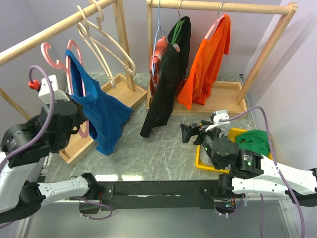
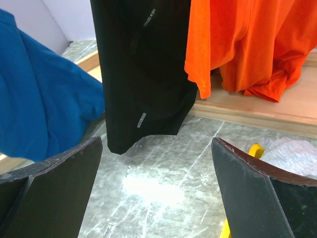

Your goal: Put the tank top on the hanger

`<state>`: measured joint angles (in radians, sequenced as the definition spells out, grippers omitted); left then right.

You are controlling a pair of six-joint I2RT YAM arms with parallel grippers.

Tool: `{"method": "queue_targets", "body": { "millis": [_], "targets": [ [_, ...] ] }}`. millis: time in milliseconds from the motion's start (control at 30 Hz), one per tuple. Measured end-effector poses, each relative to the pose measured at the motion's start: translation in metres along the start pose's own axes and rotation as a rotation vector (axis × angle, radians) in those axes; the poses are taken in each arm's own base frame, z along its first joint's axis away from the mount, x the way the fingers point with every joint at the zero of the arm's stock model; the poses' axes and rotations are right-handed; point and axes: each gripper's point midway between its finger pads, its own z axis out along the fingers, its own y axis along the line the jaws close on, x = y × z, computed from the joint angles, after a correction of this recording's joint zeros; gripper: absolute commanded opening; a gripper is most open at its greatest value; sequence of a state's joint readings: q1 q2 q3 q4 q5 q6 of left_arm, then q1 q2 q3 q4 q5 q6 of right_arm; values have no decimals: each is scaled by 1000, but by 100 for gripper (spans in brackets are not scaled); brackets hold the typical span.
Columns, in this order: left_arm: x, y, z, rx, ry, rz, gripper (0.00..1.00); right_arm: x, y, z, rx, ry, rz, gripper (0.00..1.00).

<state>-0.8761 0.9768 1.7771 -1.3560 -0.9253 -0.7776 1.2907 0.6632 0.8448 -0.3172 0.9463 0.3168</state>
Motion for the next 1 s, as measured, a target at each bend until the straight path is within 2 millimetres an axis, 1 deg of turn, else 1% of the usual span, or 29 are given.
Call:
{"method": "queue_targets", "body": {
  "millis": [67, 300, 433, 600, 700, 800, 1000],
  "targets": [
    [-10, 0, -2, 0, -23, 4, 1, -3, 0, 0, -1, -3, 4, 99],
    [-28, 3, -5, -7, -72, 61, 1, -7, 0, -2, -3, -7, 14, 99],
    [-40, -7, -1, -27, -91, 97, 1, -9, -1, -3, -5, -12, 23, 99],
    [-47, -15, 9, -63, -101, 144, 1, -9, -2, -4, -5, -8, 18, 99],
    [-50, -13, 15, -100, -101, 165, 1, -8, -3, -5, -10, -6, 18, 98],
    [-54, -5, 22, -153, -105, 178, 1, -10, -2, -6, -16, -1, 18, 99],
    [-64, 5, 34, -237, -123, 179, 1, -24, 0, -9, -28, -7, 35, 98]
  ]
}}
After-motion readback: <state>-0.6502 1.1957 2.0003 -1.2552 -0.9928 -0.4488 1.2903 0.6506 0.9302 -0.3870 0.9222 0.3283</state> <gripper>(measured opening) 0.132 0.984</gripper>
